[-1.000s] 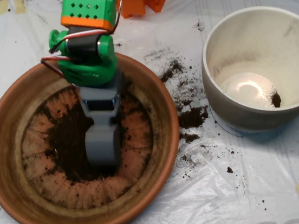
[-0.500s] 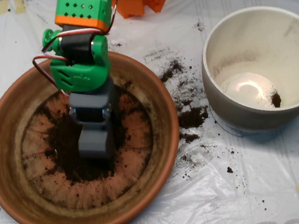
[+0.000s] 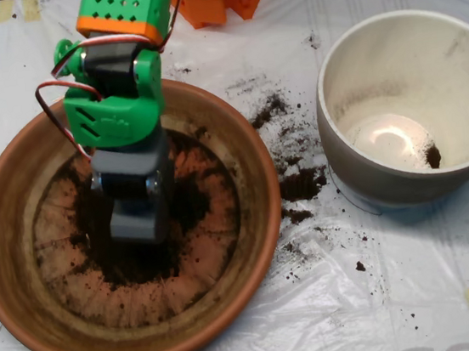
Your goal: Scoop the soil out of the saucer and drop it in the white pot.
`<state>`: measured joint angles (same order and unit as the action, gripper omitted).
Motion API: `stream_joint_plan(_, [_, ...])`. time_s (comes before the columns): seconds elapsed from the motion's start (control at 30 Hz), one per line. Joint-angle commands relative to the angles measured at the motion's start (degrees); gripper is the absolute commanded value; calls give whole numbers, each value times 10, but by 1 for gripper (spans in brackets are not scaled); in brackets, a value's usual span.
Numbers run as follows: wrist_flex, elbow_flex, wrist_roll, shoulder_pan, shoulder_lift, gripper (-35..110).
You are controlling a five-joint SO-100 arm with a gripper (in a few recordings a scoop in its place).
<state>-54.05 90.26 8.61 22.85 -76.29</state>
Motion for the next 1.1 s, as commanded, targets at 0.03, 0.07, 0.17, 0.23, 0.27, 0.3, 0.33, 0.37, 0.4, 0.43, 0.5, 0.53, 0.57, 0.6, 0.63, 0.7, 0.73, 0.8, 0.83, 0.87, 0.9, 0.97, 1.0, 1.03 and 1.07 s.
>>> stream_joint_plan(0.03, [-37, -89, 7, -1, -41, -1])
stream_joint_plan(0.07, [-43, -91, 5, -2, -54, -1])
stream_joint_plan(0.17, [-83, -112, 8, -15, -88, -1])
stream_joint_plan(0.23, [-107, -114, 16, -31, -118, -1])
stream_joint_plan(0.27, [-118, -116, 18, -40, -132, -1])
stream_joint_plan(0.3, [-131, -120, 20, -48, -146, -1])
stream_joint_plan(0.33, [-146, -127, 22, -56, -158, -1])
stream_joint_plan(0.37, [-159, -134, 23, -65, -169, -1])
stream_joint_plan(0.4, [-171, -141, 23, -74, -178, -1])
stream_joint_plan(0.43, [-186, -149, 23, -83, -186, -1])
stream_joint_plan(0.5, [-204, -157, 24, -102, -206, -1])
stream_joint_plan(0.53, [-211, -160, 24, -112, -215, -1])
stream_joint_plan(0.57, [-221, -166, 24, -122, -223, -1])
stream_joint_plan(0.6, [-229, -171, 23, -133, -229, -1])
stream_joint_plan(0.63, [-236, -176, 22, -144, -236, -1])
stream_joint_plan(0.7, [-247, -182, 24, -170, -247, -1])
stream_joint_plan(0.73, [-253, -187, 25, -183, -250, -1])
stream_joint_plan(0.8, [-266, -199, 31, -211, -257, -1])
stream_joint_plan(0.83, [-271, -204, 33, -226, -262, -1])
stream_joint_plan(0.87, [-276, -211, 36, -241, -265, -1])
stream_joint_plan(0.9, [-280, -216, 41, -257, -267, -1])
stream_joint_plan(0.97, [-294, -237, 47, -287, -265, -1])
stream_joint_plan(1.0, [-301, -250, 48, -302, -259, -1])
stream_joint_plan(1.03, [-308, -262, 50, -319, -254, -1])
stream_joint_plan(1.07, [-313, -274, 52, -336, -246, -1])
